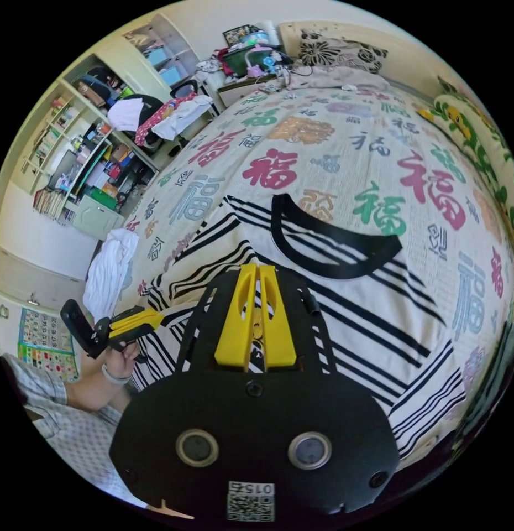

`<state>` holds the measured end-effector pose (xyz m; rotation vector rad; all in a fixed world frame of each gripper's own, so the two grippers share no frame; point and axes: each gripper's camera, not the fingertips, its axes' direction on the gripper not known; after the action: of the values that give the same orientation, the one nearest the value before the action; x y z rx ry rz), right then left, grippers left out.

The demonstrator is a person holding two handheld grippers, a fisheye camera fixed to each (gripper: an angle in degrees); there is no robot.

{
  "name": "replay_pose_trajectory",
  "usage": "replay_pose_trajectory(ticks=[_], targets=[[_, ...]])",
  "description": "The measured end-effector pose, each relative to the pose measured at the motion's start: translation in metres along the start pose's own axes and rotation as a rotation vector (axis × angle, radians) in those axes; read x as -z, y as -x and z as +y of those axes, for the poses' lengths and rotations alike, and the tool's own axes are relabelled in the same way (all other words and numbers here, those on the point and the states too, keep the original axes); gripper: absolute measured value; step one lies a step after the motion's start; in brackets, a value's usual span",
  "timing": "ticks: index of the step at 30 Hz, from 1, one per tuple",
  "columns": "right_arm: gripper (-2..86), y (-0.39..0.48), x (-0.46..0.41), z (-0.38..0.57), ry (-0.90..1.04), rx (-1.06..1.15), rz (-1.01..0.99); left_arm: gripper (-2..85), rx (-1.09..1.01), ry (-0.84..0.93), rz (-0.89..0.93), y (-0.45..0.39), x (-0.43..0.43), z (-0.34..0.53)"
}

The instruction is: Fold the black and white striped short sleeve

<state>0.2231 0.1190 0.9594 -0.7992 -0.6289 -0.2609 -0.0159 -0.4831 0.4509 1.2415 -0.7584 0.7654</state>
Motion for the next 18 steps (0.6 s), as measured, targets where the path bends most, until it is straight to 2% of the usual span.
replay_pose_trajectory(ticks=[6,9,11,14,18], targets=[[-0.2,0.036,0.036,-0.021,-0.099,-0.019,-0.105,-0.8,0.087,-0.109,0.053,0.042,0.022,-0.020],[-0.2,0.113,0.053,-0.076,-0.126,0.142,-0.117,-0.8,0.207,-0.238,0.003,0.086,0.050,-0.030],[-0.2,0.186,0.043,-0.116,-0.086,0.261,-0.106,-0.8,0.360,-0.324,-0.042,0.131,0.068,-0.026],[-0.2,0.269,0.004,-0.147,0.014,0.379,-0.029,-0.8,0.535,-0.361,-0.071,0.187,0.078,-0.013],[-0.1,0.334,-0.041,-0.156,0.060,0.405,0.015,-0.8,0.633,-0.319,-0.076,0.238,0.070,-0.002]])
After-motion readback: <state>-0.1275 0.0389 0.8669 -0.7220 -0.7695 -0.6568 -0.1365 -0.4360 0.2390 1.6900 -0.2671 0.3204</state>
